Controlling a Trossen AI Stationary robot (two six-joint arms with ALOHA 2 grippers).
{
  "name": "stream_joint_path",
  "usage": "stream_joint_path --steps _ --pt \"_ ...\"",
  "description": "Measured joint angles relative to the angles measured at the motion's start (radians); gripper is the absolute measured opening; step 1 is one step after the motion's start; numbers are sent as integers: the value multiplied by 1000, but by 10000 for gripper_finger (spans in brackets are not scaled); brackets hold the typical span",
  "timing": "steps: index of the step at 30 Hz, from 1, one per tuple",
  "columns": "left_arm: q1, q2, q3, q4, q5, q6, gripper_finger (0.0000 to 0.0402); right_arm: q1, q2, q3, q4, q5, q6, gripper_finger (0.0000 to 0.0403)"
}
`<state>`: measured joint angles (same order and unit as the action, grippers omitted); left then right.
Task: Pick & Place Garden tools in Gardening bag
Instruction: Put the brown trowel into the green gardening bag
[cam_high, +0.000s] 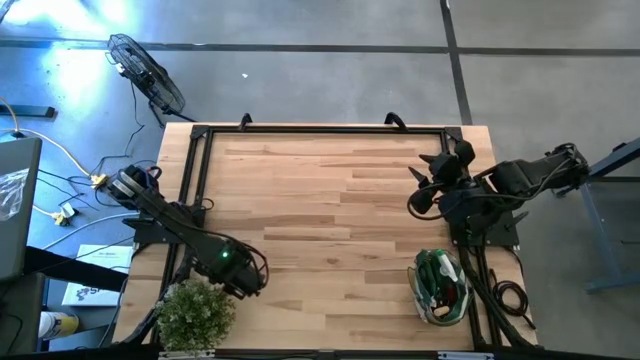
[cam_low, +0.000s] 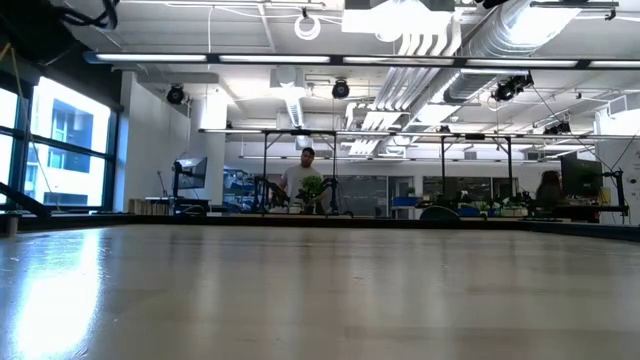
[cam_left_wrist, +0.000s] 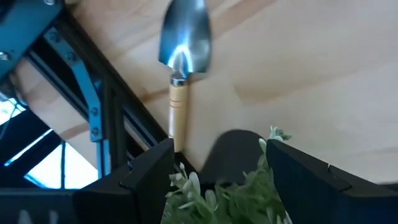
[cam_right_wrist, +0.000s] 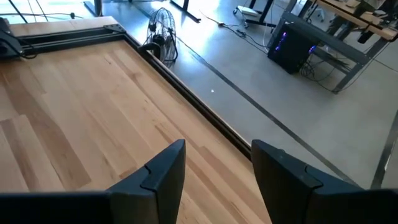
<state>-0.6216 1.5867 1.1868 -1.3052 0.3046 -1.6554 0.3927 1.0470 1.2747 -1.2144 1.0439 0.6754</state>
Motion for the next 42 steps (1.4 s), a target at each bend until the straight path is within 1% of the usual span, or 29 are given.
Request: stream_joint_path --steps 7,15,20,22,26,33,36,42 --pt "36 0 -66 -1 6 20 245 0 0 0 0 -5 -18 174" --pt "126 -1 -74 5 -1 55 245 0 2 0 0 -4 -18 174" --pt "131 -1 -74 18 21 72 245 0 5 -1 0 -4 -18 174" --pt "131 -2 -80 44 36 72 245 0 6 -1 0 -4 -18 174" --pt "132 -2 -141 147 111 80 245 0 6 0 0 -4 -18 174" --pt "131 -2 -247 207 207 60 245 0 6 0 0 -4 -18 174" --pt "131 -2 -268 234 210 90 245 0 6 -1 1 -4 -17 174" --pt "131 -2 -309 338 185 79 245 0 6 -1 18 -5 -17 174"
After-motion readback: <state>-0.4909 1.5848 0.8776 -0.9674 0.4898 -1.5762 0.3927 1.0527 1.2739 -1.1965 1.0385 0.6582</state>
